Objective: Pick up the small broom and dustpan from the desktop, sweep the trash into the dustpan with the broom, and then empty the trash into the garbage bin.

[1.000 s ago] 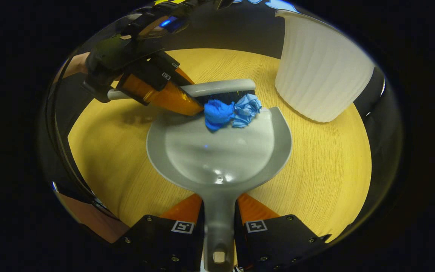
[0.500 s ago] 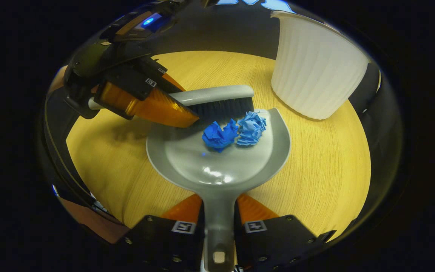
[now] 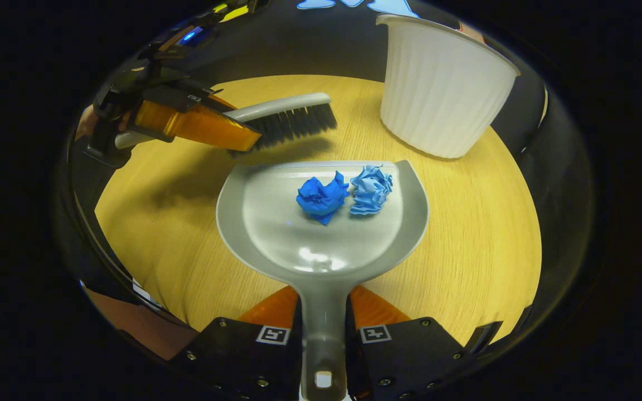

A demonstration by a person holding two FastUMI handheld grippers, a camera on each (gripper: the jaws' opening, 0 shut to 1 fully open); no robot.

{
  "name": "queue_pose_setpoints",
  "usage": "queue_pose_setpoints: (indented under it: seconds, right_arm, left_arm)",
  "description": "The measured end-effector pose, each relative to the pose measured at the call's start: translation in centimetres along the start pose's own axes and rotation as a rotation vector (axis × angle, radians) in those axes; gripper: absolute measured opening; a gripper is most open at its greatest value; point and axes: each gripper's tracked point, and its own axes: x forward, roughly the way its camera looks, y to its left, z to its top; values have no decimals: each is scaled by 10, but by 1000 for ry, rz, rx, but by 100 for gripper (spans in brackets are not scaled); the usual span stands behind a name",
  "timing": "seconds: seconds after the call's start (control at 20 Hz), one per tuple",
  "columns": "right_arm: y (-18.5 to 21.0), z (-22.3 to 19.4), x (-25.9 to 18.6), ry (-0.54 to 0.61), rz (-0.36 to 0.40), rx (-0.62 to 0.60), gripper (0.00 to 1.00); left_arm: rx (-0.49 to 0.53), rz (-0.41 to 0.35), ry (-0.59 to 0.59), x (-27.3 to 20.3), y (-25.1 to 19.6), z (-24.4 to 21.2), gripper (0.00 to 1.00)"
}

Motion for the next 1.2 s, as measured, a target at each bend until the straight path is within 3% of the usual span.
queue_pose_setpoints:
  seconds: [0.5,0.65,1.15,1.2]
  right_arm:
    - [-32,-6,-38,-1,-79,100,31]
    - [-46,0,-69,-18,-102,86,31]
    - [-80,84,-181,-86,-92,142,31]
    - [-82,94,-186,-95,-80,155,31]
  left_arm:
    - [-73,60,-41,-36,14,-15,51]
    - [-98,77,-46,-40,19,-19,51]
    - [-153,110,-71,-47,33,-30,46]
    - [-151,115,-75,-48,33,-30,51]
